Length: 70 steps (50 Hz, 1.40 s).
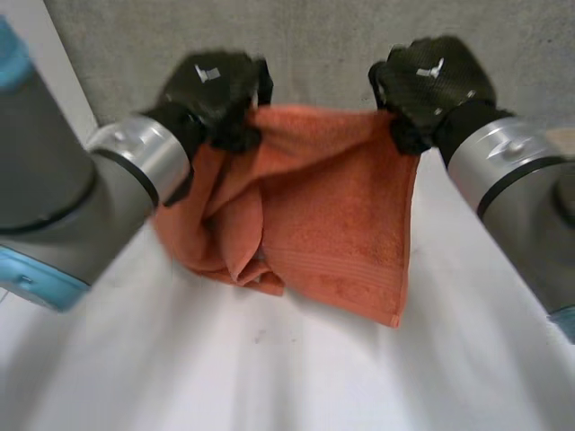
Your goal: Fold the laundry.
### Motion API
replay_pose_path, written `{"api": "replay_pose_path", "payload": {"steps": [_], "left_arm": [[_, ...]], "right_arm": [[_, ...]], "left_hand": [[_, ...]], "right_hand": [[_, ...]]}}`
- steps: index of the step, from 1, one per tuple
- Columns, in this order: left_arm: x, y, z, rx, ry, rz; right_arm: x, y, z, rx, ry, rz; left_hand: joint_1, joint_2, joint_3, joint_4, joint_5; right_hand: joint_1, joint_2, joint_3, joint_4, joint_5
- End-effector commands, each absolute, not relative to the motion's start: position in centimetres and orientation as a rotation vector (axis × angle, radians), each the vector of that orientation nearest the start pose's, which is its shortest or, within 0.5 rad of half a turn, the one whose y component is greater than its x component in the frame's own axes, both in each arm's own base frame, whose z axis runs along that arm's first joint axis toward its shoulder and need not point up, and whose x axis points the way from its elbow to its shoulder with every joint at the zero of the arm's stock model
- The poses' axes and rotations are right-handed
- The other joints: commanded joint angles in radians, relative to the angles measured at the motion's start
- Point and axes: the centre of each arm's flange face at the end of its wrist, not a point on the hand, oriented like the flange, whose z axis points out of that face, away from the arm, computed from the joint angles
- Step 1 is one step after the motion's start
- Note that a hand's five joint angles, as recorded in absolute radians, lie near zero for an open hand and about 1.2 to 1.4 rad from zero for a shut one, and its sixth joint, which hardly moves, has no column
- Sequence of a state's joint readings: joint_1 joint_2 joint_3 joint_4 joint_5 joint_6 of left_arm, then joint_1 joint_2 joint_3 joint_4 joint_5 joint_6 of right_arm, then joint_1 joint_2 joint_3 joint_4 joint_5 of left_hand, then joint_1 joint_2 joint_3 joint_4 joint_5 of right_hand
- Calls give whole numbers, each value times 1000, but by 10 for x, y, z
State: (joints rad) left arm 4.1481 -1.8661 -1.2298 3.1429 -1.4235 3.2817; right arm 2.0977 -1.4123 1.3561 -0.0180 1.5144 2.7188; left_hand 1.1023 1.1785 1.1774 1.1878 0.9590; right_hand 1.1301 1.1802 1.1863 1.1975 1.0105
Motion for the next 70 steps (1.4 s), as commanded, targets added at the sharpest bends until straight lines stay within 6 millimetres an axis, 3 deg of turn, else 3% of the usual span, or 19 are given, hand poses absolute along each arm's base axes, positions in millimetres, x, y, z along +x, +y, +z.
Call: {"api": "replay_pose_path", "payload": {"steps": [1,6,12,17,22,24,30,43,50,53,57,59,61,62,65,66,70], "left_arm": [[-336,-235,202,1184,2491,-2043],[-336,-233,169,1164,2538,-1918],[-326,-233,192,1071,2478,-2006],[-296,-225,220,980,2427,-2047],[-261,-225,218,920,2400,-1963],[-243,-231,209,896,2397,-1888],[-216,-260,195,865,2397,-1798],[-217,-309,146,885,2471,-1624],[-222,-306,129,961,2529,-1487],[-226,-303,132,988,2530,-1486],[-228,-297,161,954,2474,-1549],[-224,-289,200,858,2405,-1651],[-221,-282,225,791,2357,-1742],[-218,-275,252,736,2302,-1847],[-213,-263,288,673,2216,-2000],[-210,-254,309,651,2161,-2080],[-207,-238,334,667,2089,-2175]], "right_arm": [[297,-251,241,-1129,2012,-2026],[293,-256,201,-1224,2118,-1943],[288,-258,194,-1237,2172,-1947],[280,-253,199,-1249,2183,-1952],[274,-248,201,-1286,2159,-1954],[275,-245,201,-1310,2140,-1949],[277,-239,201,-1358,2107,-1942],[279,-232,191,-1374,2130,-1902],[272,-241,194,-1350,2154,-1922],[270,-246,198,-1332,2160,-1942],[269,-249,211,-1319,2138,-1990],[266,-250,231,-1298,2123,-2039],[263,-253,245,-1282,2111,-2077],[259,-254,260,-1266,2104,-2112],[253,-253,285,-1253,2094,-2159],[249,-251,301,-1256,2092,-2178],[237,-245,333,-1309,2109,-2200]], "left_hand": [[-267,-343,-342,-353,-298],[-396,-472,-471,-481,-427],[-674,-750,-749,-760,-705],[-795,-871,-870,-880,-826],[-792,-868,-867,-878,-823],[-705,-781,-780,-790,-736],[-495,-572,-571,-581,-527],[-475,-551,-550,-561,-506],[-194,-270,-269,-279,-225],[278,202,203,192,247],[294,218,219,208,263],[294,218,219,208,263],[294,218,219,208,263],[294,218,219,208,263],[294,218,219,208,263],[294,218,219,208,263],[294,218,219,208,263]], "right_hand": [[266,216,210,199,211],[266,216,210,199,211],[266,216,210,199,211],[266,216,210,199,211],[266,216,210,199,211],[266,216,210,199,211],[266,216,210,199,211],[266,216,210,199,211],[266,216,210,199,211],[266,216,210,199,211],[266,216,210,199,211],[266,216,210,199,211],[266,216,210,199,211],[266,216,210,199,211],[266,216,210,199,211],[266,216,210,199,211],[266,216,210,199,211]]}}
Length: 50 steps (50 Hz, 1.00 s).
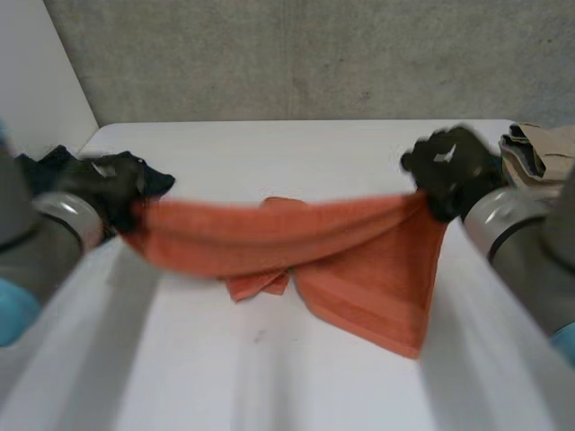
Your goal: Fold the laundry.
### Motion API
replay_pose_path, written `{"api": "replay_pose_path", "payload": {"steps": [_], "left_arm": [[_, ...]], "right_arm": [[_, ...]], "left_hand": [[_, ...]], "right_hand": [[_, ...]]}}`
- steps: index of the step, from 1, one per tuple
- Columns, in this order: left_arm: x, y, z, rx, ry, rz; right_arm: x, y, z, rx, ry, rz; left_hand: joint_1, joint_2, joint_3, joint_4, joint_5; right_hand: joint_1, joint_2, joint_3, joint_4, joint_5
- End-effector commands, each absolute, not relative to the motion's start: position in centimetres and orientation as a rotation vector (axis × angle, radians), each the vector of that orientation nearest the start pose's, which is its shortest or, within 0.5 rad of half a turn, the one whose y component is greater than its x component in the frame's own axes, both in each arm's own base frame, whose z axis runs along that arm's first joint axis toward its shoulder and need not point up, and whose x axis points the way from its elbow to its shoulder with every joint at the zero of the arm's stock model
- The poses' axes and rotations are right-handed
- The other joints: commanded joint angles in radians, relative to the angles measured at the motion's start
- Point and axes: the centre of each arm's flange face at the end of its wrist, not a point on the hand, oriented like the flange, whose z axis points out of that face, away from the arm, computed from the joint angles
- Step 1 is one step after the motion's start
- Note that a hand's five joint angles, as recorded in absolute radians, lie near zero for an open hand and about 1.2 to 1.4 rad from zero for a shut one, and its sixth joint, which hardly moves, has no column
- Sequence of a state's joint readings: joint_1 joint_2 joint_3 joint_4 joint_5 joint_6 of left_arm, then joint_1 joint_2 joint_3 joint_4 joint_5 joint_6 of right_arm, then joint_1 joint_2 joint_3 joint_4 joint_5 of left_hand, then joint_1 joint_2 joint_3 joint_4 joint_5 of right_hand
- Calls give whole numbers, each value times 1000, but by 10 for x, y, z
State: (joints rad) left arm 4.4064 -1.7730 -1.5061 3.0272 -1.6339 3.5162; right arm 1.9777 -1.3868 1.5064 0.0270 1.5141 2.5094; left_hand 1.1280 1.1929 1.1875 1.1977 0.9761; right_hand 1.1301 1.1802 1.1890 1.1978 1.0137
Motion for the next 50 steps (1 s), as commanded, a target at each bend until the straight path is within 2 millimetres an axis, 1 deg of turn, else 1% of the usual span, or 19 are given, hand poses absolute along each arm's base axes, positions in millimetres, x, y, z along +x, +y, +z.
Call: {"api": "replay_pose_path", "payload": {"steps": [1,6,10,14,17,18,21,22,24,25,26,29,32,35,39,43,44,47,50], "left_arm": [[-206,-236,336,674,2087,-2172],[-201,-239,330,745,2107,-2065],[-204,-254,302,815,2196,-1924],[-219,-283,265,863,2261,-1841],[-230,-306,257,854,2218,-1899],[-238,-323,259,832,2143,-1981],[-248,-349,277,745,1987,-2142],[-252,-365,292,671,1878,-2250],[-255,-375,317,604,1746,-2366],[-258,-380,346,541,1596,-2495],[-260,-381,360,509,1514,-2558],[-259,-377,406,391,1277,-2722],[-256,-366,430,320,1175,-2801],[-251,-361,434,289,1185,-2810],[-239,-359,416,283,1291,-2762],[-228,-359,380,301,1449,-2682],[-225,-358,360,319,1525,-2636],[-221,-356,329,354,1637,-2564],[-218,-352,288,412,1760,-2468]], "right_arm": [[235,-243,337,-1331,2121,-2190],[229,-240,338,-1554,2172,-2074],[235,-250,321,-1710,2190,-1963],[244,-272,293,-1732,2236,-1873],[251,-297,267,-1720,2283,-1841],[254,-311,261,-1695,2298,-1880],[262,-334,266,-1616,2278,-2051],[266,-351,278,-1525,2240,-2230],[269,-365,299,-1417,2160,-2429],[271,-375,327,-1282,2017,-2659],[272,-378,338,-1235,1955,-2738],[274,-377,383,-1041,1637,-3026],[271,-366,416,-936,1352,-3183],[271,-358,422,-949,1255,-3188],[269,-349,407,-1052,1290,-3086],[266,-341,370,-1198,1469,-2880],[265,-337,353,-1258,1549,-2781],[264,-327,325,-1345,1654,-2620],[262,-315,281,-1444,1772,-2396]], "left_hand": [[268,203,209,199,246],[268,203,209,199,246],[268,203,209,199,246],[268,203,209,199,246],[268,203,209,199,246],[268,203,209,199,246],[268,203,209,199,246],[268,203,209,199,246],[268,203,209,199,246],[268,203,209,199,246],[268,203,209,199,246],[268,203,209,199,246],[268,203,209,199,246],[268,203,209,199,246],[268,203,209,199,246],[268,203,209,199,246],[268,203,209,199,246],[268,203,209,199,246],[268,203,209,199,246]], "right_hand": [[266,216,207,198,208],[266,216,207,198,208],[266,216,207,198,208],[266,216,207,198,208],[266,216,207,198,208],[266,216,207,198,208],[266,216,207,198,208],[266,216,207,198,208],[266,216,207,198,208],[266,216,207,198,208],[266,216,207,198,208],[266,216,207,198,208],[266,216,207,198,208],[266,216,207,198,208],[266,216,207,198,208],[266,216,207,198,208],[266,216,207,198,208],[266,216,207,198,208],[266,216,207,198,208]]}}
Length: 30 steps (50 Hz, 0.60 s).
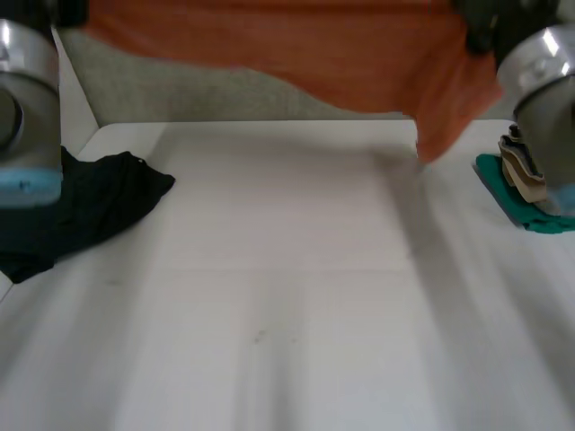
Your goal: Fold the laundry.
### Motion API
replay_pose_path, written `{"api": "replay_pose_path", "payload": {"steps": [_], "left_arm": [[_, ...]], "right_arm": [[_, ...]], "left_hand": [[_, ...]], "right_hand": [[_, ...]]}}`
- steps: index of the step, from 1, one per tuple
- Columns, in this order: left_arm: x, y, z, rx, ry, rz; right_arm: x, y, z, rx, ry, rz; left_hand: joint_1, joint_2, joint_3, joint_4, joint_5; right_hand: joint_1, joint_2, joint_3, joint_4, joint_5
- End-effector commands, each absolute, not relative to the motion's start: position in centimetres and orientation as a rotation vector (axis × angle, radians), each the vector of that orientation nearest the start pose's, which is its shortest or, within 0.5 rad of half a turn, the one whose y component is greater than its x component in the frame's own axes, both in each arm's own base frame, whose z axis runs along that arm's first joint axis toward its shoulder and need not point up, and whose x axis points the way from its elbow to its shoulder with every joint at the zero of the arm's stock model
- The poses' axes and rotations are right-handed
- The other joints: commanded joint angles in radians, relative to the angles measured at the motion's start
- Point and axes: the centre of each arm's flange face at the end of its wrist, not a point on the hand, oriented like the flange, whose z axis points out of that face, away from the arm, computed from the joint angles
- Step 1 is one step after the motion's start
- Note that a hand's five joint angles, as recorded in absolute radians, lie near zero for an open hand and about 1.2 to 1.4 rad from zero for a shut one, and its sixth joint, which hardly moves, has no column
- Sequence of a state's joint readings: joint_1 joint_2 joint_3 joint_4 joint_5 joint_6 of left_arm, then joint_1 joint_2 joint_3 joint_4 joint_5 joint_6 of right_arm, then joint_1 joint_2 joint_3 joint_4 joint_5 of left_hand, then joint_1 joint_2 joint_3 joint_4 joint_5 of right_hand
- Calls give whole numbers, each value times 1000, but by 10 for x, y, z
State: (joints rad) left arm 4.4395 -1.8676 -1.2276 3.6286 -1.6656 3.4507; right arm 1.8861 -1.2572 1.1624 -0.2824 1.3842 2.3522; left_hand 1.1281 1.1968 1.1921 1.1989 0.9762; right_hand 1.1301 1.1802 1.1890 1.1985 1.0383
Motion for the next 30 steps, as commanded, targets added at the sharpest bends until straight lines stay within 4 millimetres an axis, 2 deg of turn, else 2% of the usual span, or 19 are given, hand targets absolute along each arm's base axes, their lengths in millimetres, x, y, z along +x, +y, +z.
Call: {"api": "replay_pose_path", "payload": {"steps": [1,2,4,5,7,8,12,16,18,19,21,23,27,30], "left_arm": [[-218,-351,278,421,1790,-2448],[-216,-350,259,439,1836,-2413],[-215,-347,241,461,1883,-2374],[-215,-344,227,476,1923,-2345],[-215,-340,214,493,1961,-2317],[-215,-335,205,509,1992,-2292],[-217,-323,192,546,2035,-2267],[-217,-317,192,558,2035,-2274],[-216,-316,194,559,2030,-2279],[-214,-315,197,553,2025,-2286],[-212,-314,201,546,2018,-2289],[-211,-310,205,545,2019,-2296],[-210,-303,212,539,2028,-2315],[-211,-298,220,533,2045,-2346]], "right_arm": [[262,-313,275,-1451,1784,-2368],[262,-309,255,-1477,1824,-2280],[261,-306,235,-1492,1864,-2200],[260,-304,214,-1496,1913,-2124],[259,-304,198,-1492,1954,-2069],[257,-305,184,-1473,2005,-2014],[252,-306,162,-1391,2119,-1903],[246,-309,164,-1267,2174,-1854],[244,-310,168,-1209,2185,-1840],[241,-311,175,-1154,2195,-1830],[237,-312,182,-1095,2204,-1815],[228,-314,192,-1005,2221,-1784],[209,-320,204,-838,2281,-1693],[188,-319,200,-676,2391,-1519]], "left_hand": [[268,199,204,197,246],[268,199,204,197,246],[268,199,204,197,246],[268,199,204,197,246],[268,199,204,197,246],[268,199,204,197,246],[268,199,204,197,246],[268,199,204,197,246],[268,199,204,197,246],[268,199,204,197,246],[268,199,204,197,246],[268,199,204,197,246],[268,199,204,197,246],[268,199,204,197,246]], "right_hand": [[266,216,207,198,183],[266,216,207,198,183],[266,216,207,198,183],[266,216,207,198,183],[266,216,207,198,183],[266,216,207,198,183],[266,216,207,198,183],[234,184,175,165,151],[38,-12,-21,-31,-45],[-193,-243,-252,-261,-276],[-505,-555,-564,-573,-587],[-691,-741,-750,-759,-773],[-788,-838,-847,-856,-871],[-794,-844,-853,-862,-877]]}}
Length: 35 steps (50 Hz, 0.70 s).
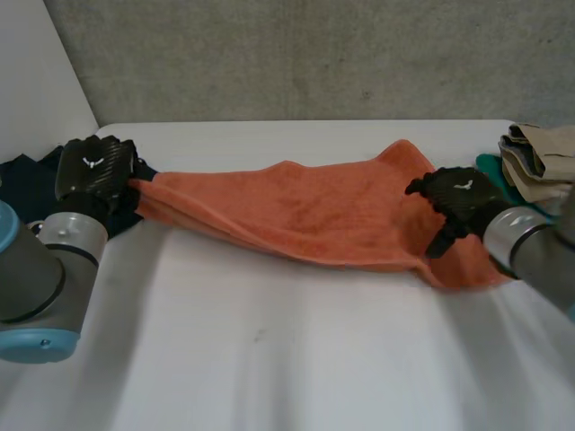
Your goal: Fold the laundry.
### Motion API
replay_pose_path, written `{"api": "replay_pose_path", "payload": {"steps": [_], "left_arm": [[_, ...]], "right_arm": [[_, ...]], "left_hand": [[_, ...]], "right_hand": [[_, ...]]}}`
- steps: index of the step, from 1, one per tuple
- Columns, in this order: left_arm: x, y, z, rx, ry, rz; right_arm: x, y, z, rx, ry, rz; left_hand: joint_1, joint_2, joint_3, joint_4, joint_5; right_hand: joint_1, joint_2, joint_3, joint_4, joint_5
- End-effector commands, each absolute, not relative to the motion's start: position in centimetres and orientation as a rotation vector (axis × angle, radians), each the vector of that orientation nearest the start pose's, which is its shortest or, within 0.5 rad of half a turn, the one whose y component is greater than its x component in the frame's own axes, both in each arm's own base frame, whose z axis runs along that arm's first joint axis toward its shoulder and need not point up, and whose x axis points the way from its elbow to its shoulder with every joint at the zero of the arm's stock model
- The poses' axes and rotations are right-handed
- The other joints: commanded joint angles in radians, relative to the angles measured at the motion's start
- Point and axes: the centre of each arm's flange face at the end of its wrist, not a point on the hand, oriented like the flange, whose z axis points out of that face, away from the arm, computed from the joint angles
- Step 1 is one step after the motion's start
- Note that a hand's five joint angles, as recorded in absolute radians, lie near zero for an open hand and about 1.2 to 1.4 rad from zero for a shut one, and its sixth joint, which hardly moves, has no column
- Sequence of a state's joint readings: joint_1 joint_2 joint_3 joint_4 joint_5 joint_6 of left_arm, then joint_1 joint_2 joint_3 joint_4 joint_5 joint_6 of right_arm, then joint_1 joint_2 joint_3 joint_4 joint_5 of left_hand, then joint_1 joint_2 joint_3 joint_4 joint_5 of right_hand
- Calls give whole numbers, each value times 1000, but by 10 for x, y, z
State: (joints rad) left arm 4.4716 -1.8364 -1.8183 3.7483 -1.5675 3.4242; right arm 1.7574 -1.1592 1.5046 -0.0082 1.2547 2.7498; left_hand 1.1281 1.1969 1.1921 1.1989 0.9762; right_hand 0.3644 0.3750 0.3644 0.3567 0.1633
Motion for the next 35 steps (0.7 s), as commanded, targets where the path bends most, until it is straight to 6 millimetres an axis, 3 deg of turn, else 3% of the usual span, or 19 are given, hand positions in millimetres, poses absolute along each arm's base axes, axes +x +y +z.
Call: {"api": "replay_pose_path", "payload": {"steps": [1,5,9,18,22,35], "left_arm": [[-212,-297,221,534,2047,-2352],[-214,-295,229,527,2051,-2376],[-216,-295,239,530,2033,-2400],[-215,-300,250,515,2027,-2397],[-211,-303,250,498,2026,-2392],[-208,-305,244,490,2045,-2370]], "right_arm": [[186,-319,199,-662,2405,-1496],[174,-314,189,-642,2461,-1430],[167,-313,176,-735,2471,-1464],[150,-324,154,-1191,2395,-1666],[146,-330,144,-1325,2340,-1678],[133,-353,125,-1360,2298,-1739]], "left_hand": [[268,199,204,197,246],[268,199,204,197,246],[268,199,204,197,246],[268,199,204,197,246],[268,199,204,197,246],[268,199,204,197,246]], "right_hand": [[-28,-39,-28,-21,-2],[-17,-27,-17,-9,10],[24,14,24,32,51],[80,70,80,88,107],[89,78,89,97,116],[242,231,242,249,268]]}}
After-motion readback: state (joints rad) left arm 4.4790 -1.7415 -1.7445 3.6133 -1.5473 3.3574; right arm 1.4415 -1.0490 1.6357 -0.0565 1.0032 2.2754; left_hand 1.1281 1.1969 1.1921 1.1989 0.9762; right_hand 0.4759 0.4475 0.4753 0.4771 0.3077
